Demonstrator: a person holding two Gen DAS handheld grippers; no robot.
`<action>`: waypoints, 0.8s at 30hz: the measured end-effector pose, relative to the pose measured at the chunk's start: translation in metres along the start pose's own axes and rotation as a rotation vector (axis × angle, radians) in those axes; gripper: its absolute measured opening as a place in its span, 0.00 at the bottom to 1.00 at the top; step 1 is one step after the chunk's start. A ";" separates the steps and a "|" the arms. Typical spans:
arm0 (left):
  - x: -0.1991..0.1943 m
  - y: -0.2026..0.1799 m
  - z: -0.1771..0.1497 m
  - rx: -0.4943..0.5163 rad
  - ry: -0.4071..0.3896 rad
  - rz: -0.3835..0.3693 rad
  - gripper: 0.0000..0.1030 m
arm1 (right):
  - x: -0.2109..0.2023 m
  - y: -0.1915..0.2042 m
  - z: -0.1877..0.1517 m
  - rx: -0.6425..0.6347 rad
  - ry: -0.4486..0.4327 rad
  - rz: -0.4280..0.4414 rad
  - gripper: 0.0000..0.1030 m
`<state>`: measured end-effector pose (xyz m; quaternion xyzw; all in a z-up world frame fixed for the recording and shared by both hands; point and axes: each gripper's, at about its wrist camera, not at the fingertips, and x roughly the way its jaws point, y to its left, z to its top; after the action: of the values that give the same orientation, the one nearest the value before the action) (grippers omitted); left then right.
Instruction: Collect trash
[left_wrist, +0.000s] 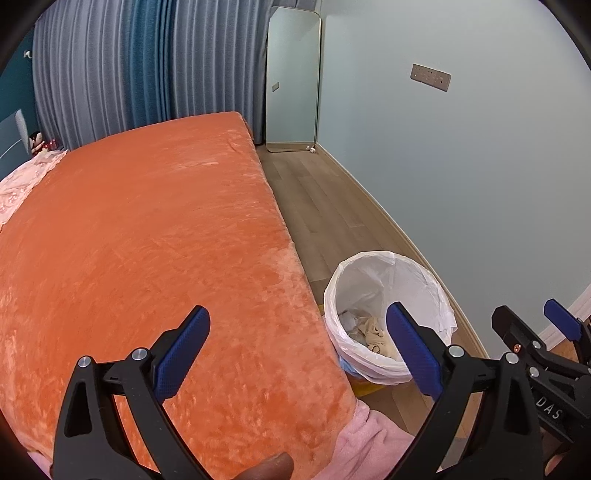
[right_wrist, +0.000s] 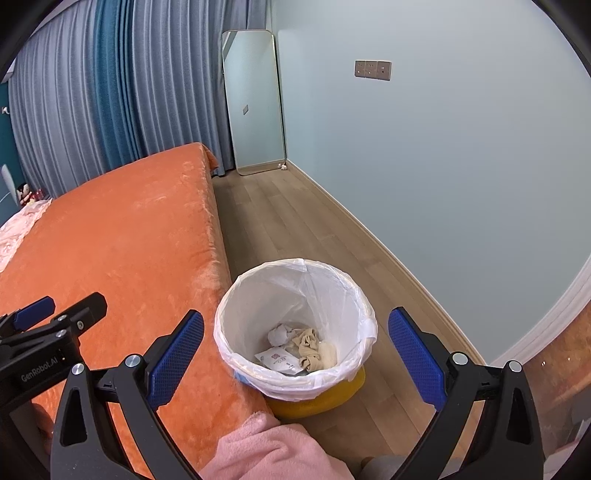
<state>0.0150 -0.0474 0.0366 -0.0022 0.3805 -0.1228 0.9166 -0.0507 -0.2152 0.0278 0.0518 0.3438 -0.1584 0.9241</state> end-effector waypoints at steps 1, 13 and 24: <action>-0.001 0.000 -0.001 0.001 -0.001 0.001 0.89 | 0.000 0.001 -0.001 -0.002 0.002 0.003 0.93; -0.004 -0.003 -0.005 0.019 0.000 0.032 0.89 | 0.000 0.007 -0.010 -0.021 0.018 0.007 0.93; 0.000 -0.004 -0.007 0.031 0.013 0.058 0.89 | 0.006 0.006 -0.013 -0.036 0.030 0.002 0.93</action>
<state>0.0095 -0.0504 0.0321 0.0238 0.3845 -0.1019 0.9172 -0.0527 -0.2083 0.0137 0.0377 0.3602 -0.1503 0.9199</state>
